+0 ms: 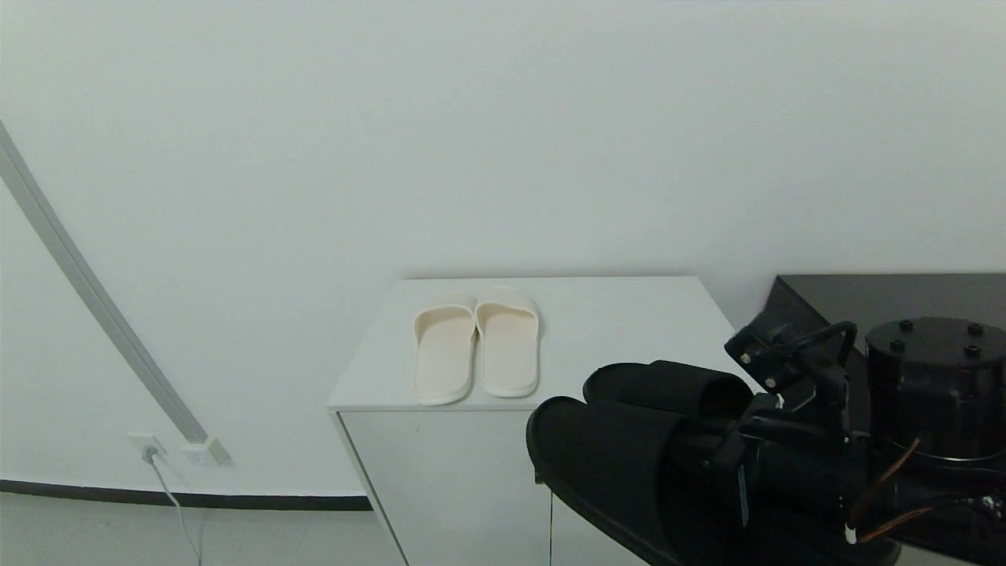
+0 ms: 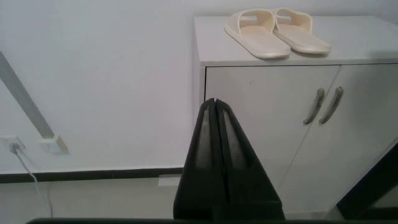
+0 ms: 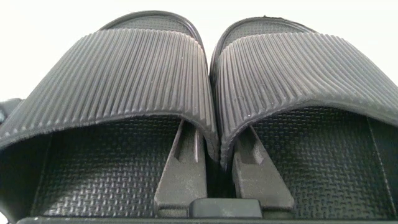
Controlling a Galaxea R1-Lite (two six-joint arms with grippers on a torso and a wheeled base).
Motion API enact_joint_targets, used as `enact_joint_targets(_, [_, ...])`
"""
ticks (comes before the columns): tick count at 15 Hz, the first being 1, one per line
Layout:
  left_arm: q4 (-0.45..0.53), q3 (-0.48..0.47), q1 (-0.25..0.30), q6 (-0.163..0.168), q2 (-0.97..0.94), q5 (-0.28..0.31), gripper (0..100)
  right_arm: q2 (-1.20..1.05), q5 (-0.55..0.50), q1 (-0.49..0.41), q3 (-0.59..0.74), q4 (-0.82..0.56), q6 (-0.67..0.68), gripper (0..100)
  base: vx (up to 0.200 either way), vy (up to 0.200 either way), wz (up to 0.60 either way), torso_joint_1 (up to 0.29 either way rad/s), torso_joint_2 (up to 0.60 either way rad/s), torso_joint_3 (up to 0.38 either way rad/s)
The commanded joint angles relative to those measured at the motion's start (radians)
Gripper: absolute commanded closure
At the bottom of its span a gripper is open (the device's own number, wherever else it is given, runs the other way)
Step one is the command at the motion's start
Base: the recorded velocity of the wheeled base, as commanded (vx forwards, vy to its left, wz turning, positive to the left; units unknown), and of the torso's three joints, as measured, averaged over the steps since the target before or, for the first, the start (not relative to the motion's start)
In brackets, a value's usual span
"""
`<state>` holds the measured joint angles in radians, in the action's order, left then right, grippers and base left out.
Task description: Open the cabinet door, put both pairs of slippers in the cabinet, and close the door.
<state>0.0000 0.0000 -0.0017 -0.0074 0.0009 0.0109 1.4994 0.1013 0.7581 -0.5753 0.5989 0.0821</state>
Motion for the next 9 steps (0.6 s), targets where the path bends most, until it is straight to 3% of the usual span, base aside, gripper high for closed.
enact_joint_targets(1, [0.000,0.000,0.000,0.000,0.001,0.000,100,-0.007,0.003,0.000,0.014,0.001,-0.016,100,-0.200,0.000,0.00,-0.017,0.00,0.012])
enact_joint_targets(9, [0.000,0.000,0.000,0.000,0.001,-0.002,100,0.009,0.006,0.020,0.025,0.002,-0.019,100,0.000,0.000,0.00,0.000,0.00,0.000])
